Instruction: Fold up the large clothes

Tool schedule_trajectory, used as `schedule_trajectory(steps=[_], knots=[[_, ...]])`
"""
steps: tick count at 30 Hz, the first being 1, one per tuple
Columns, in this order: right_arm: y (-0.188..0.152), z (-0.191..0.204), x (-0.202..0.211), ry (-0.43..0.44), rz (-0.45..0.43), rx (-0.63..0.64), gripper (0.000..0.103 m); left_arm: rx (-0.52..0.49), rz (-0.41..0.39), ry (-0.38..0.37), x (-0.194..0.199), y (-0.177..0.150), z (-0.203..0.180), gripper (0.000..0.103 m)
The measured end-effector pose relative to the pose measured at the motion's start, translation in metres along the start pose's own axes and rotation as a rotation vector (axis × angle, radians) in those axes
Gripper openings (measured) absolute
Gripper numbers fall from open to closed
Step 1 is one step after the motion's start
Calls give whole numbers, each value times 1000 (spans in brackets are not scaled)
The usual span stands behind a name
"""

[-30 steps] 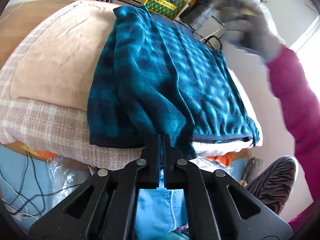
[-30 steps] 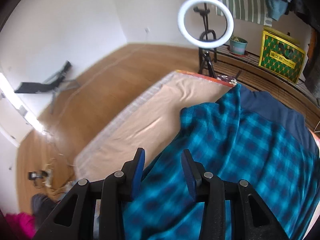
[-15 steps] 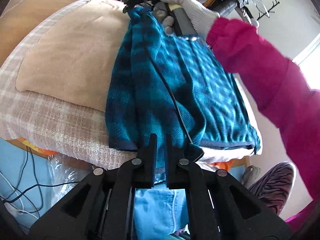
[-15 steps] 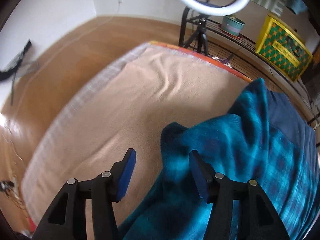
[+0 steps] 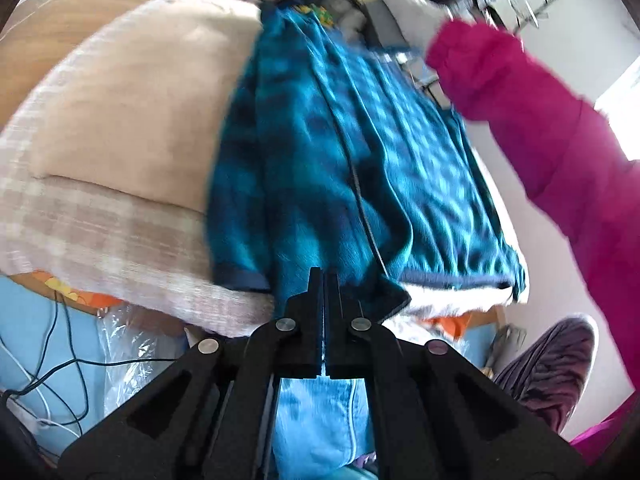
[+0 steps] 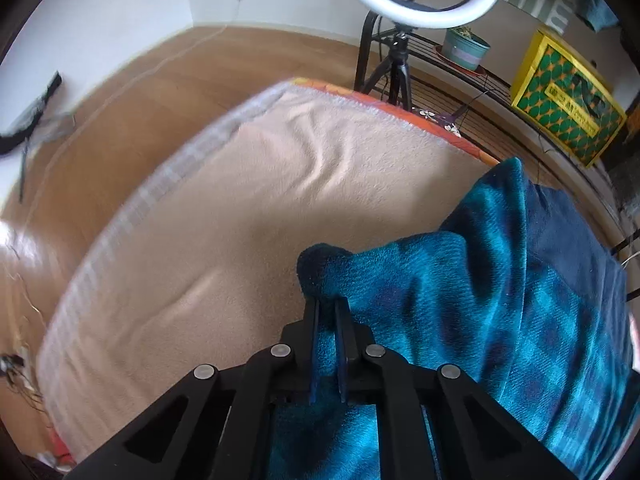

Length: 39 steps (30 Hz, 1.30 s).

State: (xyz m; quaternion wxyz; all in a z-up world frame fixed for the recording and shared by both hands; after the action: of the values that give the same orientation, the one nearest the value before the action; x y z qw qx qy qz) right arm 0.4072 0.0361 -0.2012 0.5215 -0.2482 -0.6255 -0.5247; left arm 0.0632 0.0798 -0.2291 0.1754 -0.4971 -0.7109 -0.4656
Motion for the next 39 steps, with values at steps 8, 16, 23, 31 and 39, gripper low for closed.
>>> schedule_trajectory(steps=[8,16,23,31,39], knots=[[17,-16,-5,134,-27,-171,3,78,-30,21,8,5,21,0],[6,-21,-40,84,4,-184,19,17,82,44,-25,-2,6,27],[-12,-40,48,201,-106,-187,32,37,106,81,-38,-13,10,6],[-94,-67,201,270,-246,-123,41,58,8,40,-2,-11,7,0],[-220,-75,245,241,-246,-82,44,40,-30,165,16,-17,14,0]])
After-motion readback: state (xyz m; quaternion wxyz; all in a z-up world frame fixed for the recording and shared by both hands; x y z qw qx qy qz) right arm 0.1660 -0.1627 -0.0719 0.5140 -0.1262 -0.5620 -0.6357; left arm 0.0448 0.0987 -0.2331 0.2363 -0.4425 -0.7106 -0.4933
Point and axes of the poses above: each gripper's, at about its wrist camera, not at the fingertips, and x roughly against the way its jaws point, z to its left, y to its top, the point moved 1 cm from there along -x, roughly the way its jaws point, and after that the axes turned 5 degrees about -x, right-handed, at the moved point
